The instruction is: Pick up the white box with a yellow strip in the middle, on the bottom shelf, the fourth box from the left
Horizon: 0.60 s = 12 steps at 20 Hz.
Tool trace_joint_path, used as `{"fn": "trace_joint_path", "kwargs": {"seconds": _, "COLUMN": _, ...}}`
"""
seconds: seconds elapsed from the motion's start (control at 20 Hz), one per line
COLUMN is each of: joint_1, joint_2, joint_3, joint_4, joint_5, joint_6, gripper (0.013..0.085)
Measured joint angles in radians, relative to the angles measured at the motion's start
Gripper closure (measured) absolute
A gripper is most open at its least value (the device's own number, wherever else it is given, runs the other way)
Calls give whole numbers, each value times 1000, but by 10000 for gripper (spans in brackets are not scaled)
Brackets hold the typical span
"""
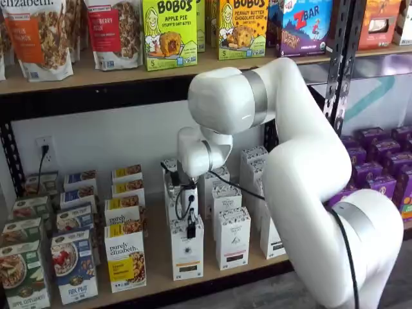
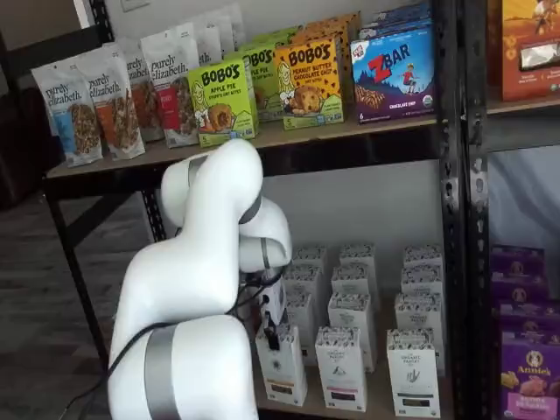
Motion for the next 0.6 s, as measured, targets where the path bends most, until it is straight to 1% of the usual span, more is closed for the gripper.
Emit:
{"fn": "trace_joint_path", "kwargs": {"seconds": 0.25, "joint_1": 7, "joint_2": 33, "joint_3": -28, "joint_4": -21, "joint_5": 4, "joint_6": 24, "gripper": 130}}
{"fn": "trace_joint_path", "kwargs": {"seconds": 0.6, "joint_1": 7, "joint_2": 61, "joint_3": -54, "joint_4": -29, "joint_5": 4, "joint_6": 31, "gripper": 130}}
